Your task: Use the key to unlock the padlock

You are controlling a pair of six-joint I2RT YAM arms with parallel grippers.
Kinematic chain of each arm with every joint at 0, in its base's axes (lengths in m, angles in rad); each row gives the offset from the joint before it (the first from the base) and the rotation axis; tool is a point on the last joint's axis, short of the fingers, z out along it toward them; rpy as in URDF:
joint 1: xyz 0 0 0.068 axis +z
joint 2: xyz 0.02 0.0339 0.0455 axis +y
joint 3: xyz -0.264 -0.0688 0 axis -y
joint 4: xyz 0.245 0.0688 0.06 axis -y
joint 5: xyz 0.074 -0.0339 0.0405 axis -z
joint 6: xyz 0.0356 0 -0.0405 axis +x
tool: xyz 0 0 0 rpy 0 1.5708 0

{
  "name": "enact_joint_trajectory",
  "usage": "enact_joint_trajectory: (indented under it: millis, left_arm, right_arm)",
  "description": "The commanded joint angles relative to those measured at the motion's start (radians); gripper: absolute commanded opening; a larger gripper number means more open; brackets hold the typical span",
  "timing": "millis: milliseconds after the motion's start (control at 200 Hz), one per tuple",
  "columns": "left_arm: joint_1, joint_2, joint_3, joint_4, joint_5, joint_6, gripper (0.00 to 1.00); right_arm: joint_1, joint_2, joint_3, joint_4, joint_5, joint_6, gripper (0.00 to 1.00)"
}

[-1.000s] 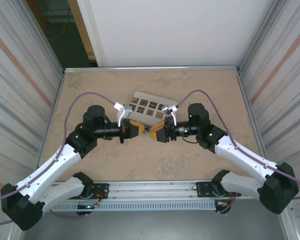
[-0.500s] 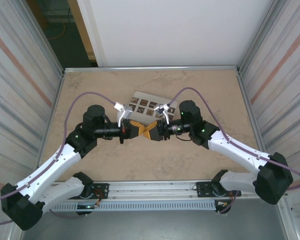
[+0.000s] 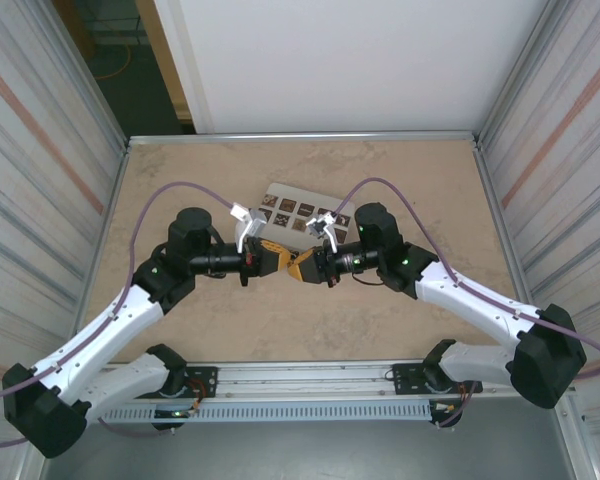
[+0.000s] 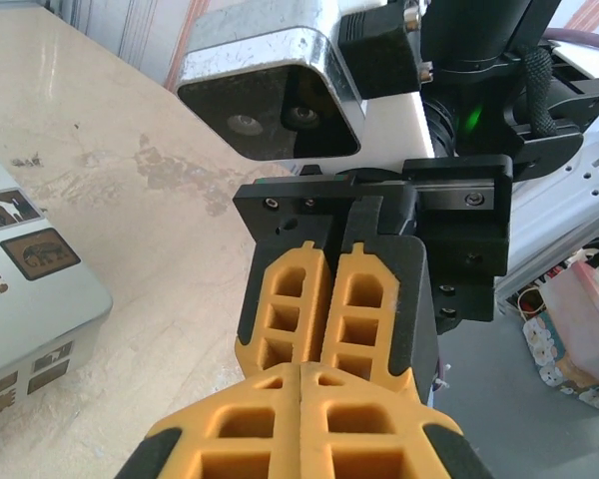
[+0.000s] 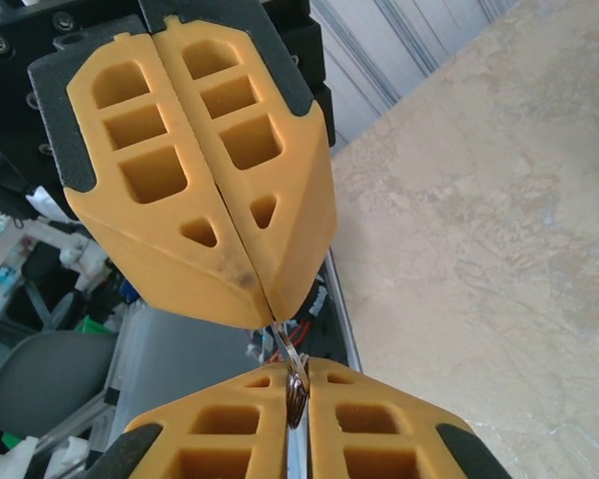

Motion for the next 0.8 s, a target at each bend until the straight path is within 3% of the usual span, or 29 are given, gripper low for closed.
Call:
enact_joint_trajectory:
  millis: [0, 65, 185, 797]
  left_arm:
    - [0.005, 0.002, 0.038, -0.015, 0.017, 0.032, 0.00]
    - [0.005, 0.002, 0.040, -0.021, 0.020, 0.036, 0.00]
    - [0.005, 0.003, 0.044, -0.032, 0.026, 0.044, 0.00]
    - [0.006, 0.014, 0.032, -0.026, 0.049, 0.039, 0.00]
  right_arm:
    - [0.004, -0.014, 0.026, -0.033, 0.020, -0.030, 0.08]
    - [0.002, -0.019, 0.023, -0.033, 0.025, -0.031, 0.09]
    - [0.002, -0.025, 0.026, -0.027, 0.026, -0.030, 0.20]
    - [0.001, -0.030, 0.039, -0.010, 0.037, -0.024, 0.20]
